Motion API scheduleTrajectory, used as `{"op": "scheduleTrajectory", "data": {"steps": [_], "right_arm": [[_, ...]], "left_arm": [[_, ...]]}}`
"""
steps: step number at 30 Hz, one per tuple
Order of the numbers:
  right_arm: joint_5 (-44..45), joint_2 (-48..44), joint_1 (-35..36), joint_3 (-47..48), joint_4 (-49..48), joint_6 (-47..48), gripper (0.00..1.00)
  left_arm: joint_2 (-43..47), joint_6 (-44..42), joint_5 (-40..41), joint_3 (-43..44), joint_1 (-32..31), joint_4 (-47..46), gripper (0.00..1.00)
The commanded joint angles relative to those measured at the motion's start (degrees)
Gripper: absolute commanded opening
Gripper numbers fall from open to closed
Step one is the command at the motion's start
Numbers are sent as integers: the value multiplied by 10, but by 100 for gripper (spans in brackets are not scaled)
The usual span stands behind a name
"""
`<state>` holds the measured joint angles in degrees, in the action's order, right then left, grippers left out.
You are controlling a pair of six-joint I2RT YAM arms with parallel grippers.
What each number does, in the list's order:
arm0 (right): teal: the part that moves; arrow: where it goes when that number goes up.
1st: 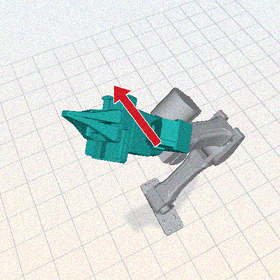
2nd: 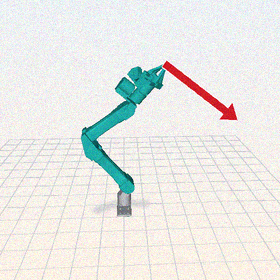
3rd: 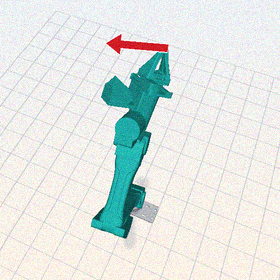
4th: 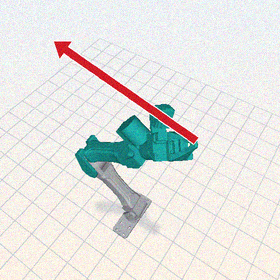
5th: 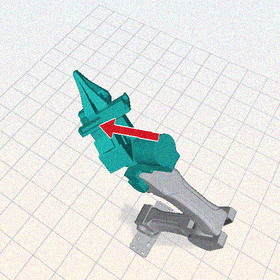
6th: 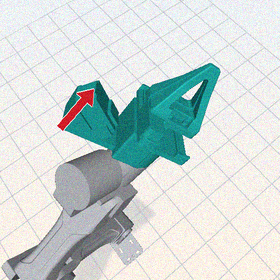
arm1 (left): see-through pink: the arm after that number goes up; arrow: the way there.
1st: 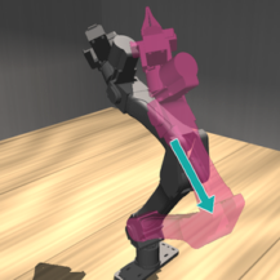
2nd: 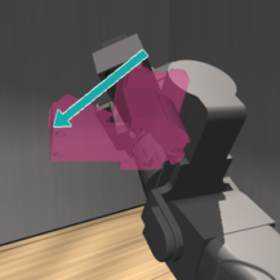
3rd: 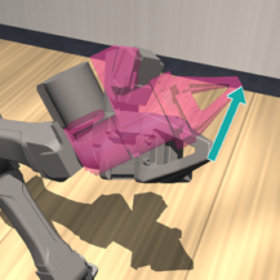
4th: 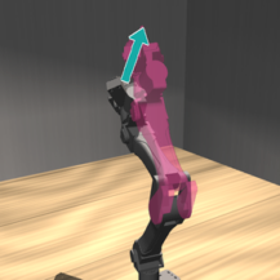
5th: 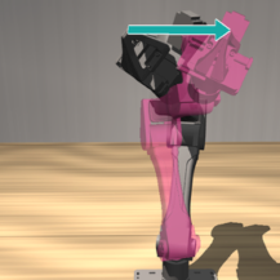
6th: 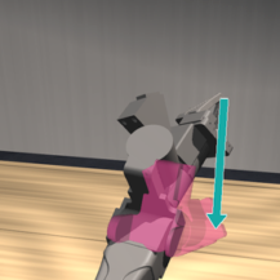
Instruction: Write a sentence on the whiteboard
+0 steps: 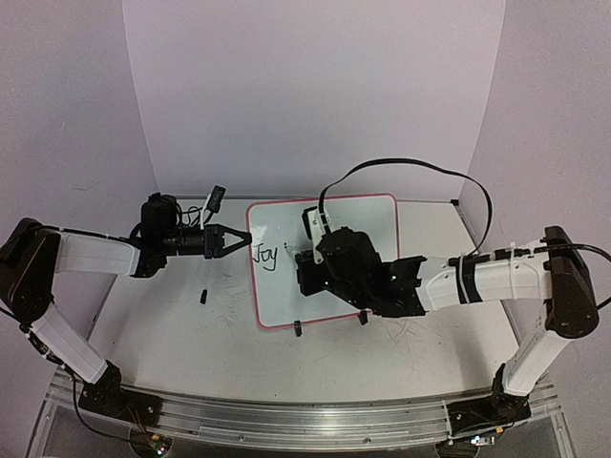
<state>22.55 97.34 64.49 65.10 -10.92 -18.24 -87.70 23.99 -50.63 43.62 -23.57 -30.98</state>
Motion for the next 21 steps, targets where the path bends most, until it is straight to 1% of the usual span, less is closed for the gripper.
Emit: {"op": "scheduleTrajectory", "data": {"steps": [1, 12, 21], "right_arm": [[-17, -19, -4, -5, -26, 3, 0], [7, 5, -3, 21, 0, 1, 0], [12, 12, -4, 25, 19, -7, 0]], "left_arm": [[27, -2, -9, 14, 2, -24, 0], [30, -1, -9, 15, 3, -23, 0], [28, -1, -9, 16, 3, -23, 0]]}}
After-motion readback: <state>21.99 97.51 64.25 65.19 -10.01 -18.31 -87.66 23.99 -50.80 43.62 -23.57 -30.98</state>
